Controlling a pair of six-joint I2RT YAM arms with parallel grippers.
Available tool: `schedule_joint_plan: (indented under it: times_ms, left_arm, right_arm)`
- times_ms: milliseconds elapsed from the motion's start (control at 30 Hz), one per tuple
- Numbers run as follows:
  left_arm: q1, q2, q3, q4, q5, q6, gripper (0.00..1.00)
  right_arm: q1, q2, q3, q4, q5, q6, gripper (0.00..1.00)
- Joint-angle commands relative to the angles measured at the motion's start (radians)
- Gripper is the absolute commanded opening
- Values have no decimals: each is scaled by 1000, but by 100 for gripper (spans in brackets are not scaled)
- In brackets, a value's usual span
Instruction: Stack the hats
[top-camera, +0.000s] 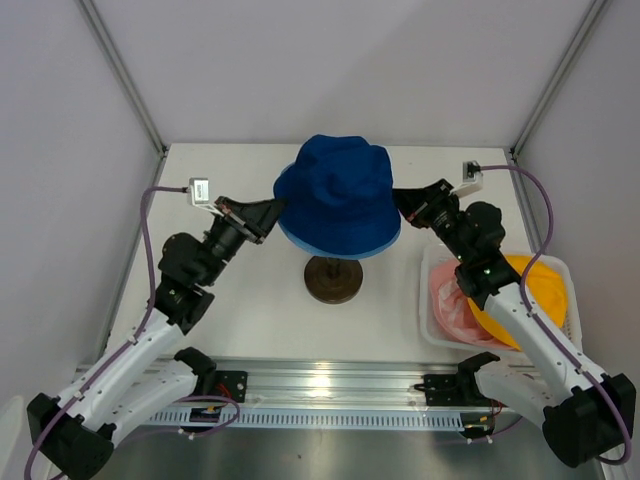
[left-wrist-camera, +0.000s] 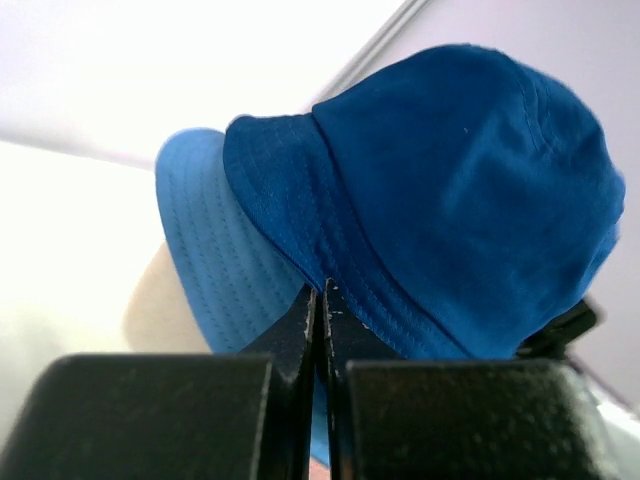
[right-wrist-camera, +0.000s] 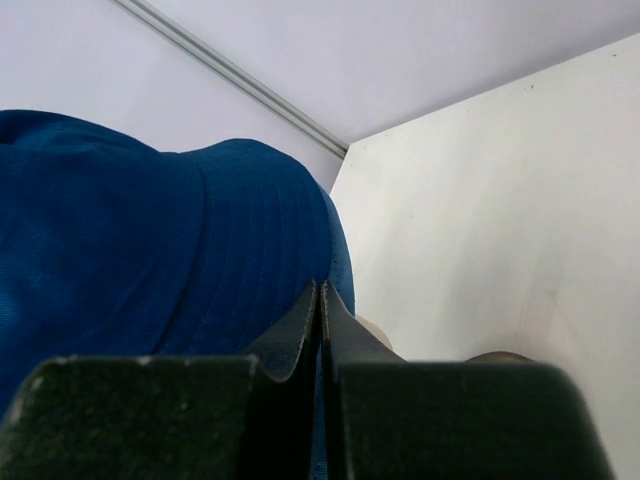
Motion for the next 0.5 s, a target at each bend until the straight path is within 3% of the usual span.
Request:
schedule_joint_plan:
  times_ms: [0, 167, 467]
  left_arm:
    - [-18, 14, -67, -19, -78, 266, 1]
    - [-39, 31, -144, 64, -92, 328, 1]
    - [-41, -116, -207, -22, -106, 368, 1]
  right_arm:
    - [4, 37, -4, 33, 46, -26, 0]
    - [5, 84, -9, 41, 66, -58, 0]
    - [8, 109, -87, 125, 49, -124, 0]
